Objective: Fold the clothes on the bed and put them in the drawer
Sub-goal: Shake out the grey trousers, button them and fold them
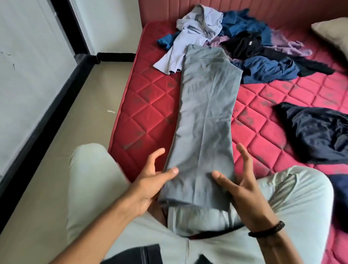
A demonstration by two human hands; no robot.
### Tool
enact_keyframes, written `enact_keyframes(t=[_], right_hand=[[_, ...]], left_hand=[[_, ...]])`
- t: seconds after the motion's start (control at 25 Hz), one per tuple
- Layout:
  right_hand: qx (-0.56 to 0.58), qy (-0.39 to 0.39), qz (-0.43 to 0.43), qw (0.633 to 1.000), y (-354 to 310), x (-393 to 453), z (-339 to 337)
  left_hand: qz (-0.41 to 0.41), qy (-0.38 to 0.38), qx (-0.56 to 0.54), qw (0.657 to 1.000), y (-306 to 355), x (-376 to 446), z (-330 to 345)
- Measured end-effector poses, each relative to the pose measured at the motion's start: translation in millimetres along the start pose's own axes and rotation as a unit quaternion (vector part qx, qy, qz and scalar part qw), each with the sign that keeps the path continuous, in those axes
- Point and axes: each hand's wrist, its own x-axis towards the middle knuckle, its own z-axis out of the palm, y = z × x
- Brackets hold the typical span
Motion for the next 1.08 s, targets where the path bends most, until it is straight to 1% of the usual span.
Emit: enact_keyframes(t=[0.08, 0.12, 0.16, 0.28, 0.32, 0.4, 0.44, 0.48, 0.52, 0.56, 0.6, 0.64, 0.68, 0.72, 0.76, 0.8, 0.84, 0.88, 0.92, 0.96, 1.0, 1.04, 1.08], right_hand=[[0.077, -0.045, 0.046, 0.995, -1.6, -30.8, 8.5], [0.056, -0.049, 0.054, 0.996, -2.4, -39.9, 12.0], [0.027, -0.037, 0.054, 0.998, -1.2, -46.3, 14.0], [-0.093, 0.046, 0.008, 0.995, -8.0, -58.6, 17.9], [-0.123, 0.07, -0.002, 0.99, -12.8, -62.8, 18.2], [-0.146, 0.098, -0.016, 0.984, -22.7, -72.3, 17.9], [-0.148, 0.102, -0.02, 0.984, -25.4, -78.7, 16.9], [-0.142, 0.1, -0.026, 0.984, -28.1, -86.5, 17.4], [-0.138, 0.084, -0.031, 0.986, -28.4, -92.7, 16.9], [-0.146, 0.052, -0.034, 0.987, -29.4, -98.4, 16.0], [-0.173, 0.005, -0.032, 0.984, -28.6, -103.8, 12.1], [-0.219, -0.045, -0.022, 0.974, -28.4, -109.8, 7.5], [-0.293, -0.083, -0.022, 0.952, -27.7, -115.1, 0.1], [-0.392, -0.096, -0.043, 0.914, -28.3, -120.4, -6.6], [-0.465, -0.105, -0.08, 0.876, -31.5, -127.7, -12.1], [-0.494, -0.12, -0.113, 0.853, -35.2, -131.9, -14.7], [-0.497, -0.141, -0.123, 0.847, -40.1, -129.6, -15.3], [-0.49, -0.163, -0.109, 0.85, -50.1, -126.3, -10.0], [-0.467, -0.17, -0.048, 0.866, -65.5, -114.3, -1.6], [-0.437, -0.169, 0.001, 0.883, -75.8, -105.4, 2.4], [-0.396, -0.2, 0.055, 0.894, -85.7, -101.6, -0.5], [-0.366, -0.187, 0.055, 0.91, -96.3, -93.3, -3.4], [-0.338, -0.173, 0.0, 0.925, -110.5, -82.9, -2.4]], left_hand=[[0.01, 0.012, -0.018, 1.0, -3.9, -23.1, 0.1], [0.021, 0.004, -0.004, 1.0, -7.6, -28.7, -0.5], [0.034, -0.003, 0.012, 0.999, -11.4, -32.9, -1.2], [0.06, -0.008, 0.067, 0.996, -11.2, -46.2, -10.4], [0.061, -0.029, 0.067, 0.995, -8.5, -51.8, -15.5], [0.063, -0.108, 0.072, 0.99, -5.9, -66.0, -27.7], [0.082, -0.145, 0.101, 0.981, -7.5, -72.9, -33.9], [0.118, -0.164, 0.153, 0.967, -9.8, -79.0, -38.7], [0.165, -0.163, 0.218, 0.948, -11.6, -84.8, -41.0], [0.215, -0.141, 0.282, 0.925, -14.1, -89.3, -41.3], [0.261, -0.102, 0.346, 0.895, -16.8, -92.6, -41.4], [0.313, -0.063, 0.404, 0.857, -16.7, -97.0, -41.8], [0.369, -0.029, 0.457, 0.809, -13.2, -99.5, -43.6], [0.408, -0.023, 0.492, 0.769, -9.0, -103.6, -47.4], [0.434, -0.035, 0.52, 0.735, -6.4, -108.0, -51.8], [0.454, -0.063, 0.533, 0.711, -3.1, -112.3, -55.5], [0.458, -0.117, 0.534, 0.701, 2.1, -109.8, -57.5], [0.458, -0.176, 0.523, 0.697, 8.7, -111.0, -59.7], [0.432, -0.243, 0.509, 0.704, 12.4, -101.1, -63.2], [0.388, -0.305, 0.495, 0.715, 21.3, -96.0, -63.2], [0.332, -0.356, 0.479, 0.73, 34.7, -88.5, -61.8], [0.285, -0.383, 0.457, 0.751, 52.9, -82.3, -57.7], [0.244, -0.389, 0.417, 0.784, 73.7, -77.6, -50.4]])
